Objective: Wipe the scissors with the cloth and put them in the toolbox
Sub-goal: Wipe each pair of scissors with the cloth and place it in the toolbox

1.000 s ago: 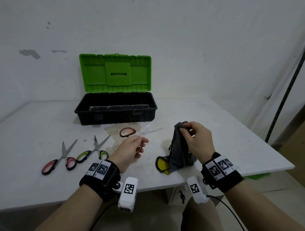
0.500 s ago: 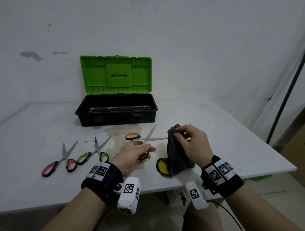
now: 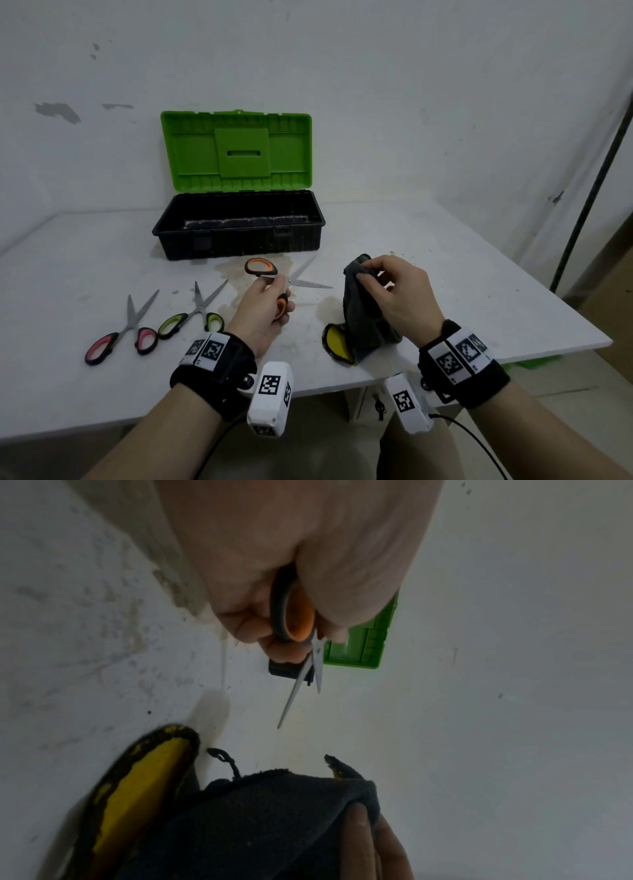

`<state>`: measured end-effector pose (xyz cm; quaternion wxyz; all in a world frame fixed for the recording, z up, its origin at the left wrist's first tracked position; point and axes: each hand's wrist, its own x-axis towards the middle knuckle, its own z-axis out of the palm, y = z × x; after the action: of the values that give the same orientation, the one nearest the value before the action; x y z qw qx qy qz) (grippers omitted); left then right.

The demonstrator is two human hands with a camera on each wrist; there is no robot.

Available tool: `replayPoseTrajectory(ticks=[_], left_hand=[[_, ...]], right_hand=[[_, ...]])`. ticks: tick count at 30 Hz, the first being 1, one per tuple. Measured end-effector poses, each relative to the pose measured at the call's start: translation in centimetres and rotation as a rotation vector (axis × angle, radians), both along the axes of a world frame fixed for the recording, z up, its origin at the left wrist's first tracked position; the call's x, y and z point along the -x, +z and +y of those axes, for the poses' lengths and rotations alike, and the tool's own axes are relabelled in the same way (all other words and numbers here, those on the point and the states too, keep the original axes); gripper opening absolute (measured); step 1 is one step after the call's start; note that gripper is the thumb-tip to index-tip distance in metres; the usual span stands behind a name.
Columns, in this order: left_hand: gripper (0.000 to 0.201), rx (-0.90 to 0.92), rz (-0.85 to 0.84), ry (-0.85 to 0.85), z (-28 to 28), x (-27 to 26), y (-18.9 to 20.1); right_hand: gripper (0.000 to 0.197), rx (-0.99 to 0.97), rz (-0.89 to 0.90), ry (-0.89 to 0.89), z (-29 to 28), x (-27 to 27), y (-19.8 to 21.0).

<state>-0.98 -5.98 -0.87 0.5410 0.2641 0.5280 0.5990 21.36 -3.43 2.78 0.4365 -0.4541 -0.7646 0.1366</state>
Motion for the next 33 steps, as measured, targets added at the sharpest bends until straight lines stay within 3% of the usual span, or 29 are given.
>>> replayPoseTrajectory(ticks=[3,9,12,20,26,33], left_hand=[[0.028,-0.008,0.08,0.062,-0.2,0.1,0.0],[0.024,-0.094,0.166,0.131,-0.1,-1.1,0.0],[0.027,-0.133,0.154,0.153,0.0,-1.8,0.0],[0.022,-0.082,0.032,0.008,-0.7,-2.4,0.4],[0.024,-0.049,0.106,0.058,-0.3,-1.8,-0.2],[0.025,-0.061,0.078,0.09,0.3,-1.5,-0.3]], right_hand=[[0.005,0.011,-0.034,0.022,-0.5,0.3,0.3],[0.012,-0.072,-0.104,0.027,-1.7,2.6,0.2],[0.014,-0.057,-0.122,0.007,-1.7,4.2,-0.4],[0.011,-0.076,-0.083,-0.027,-1.0,4.4,-0.5],[0.008,-0.079,-0.051,-0.023,-1.0,3.9,-0.7],[0.009,-0.093,-0.06,-0.035,-1.2,3.5,-0.8]])
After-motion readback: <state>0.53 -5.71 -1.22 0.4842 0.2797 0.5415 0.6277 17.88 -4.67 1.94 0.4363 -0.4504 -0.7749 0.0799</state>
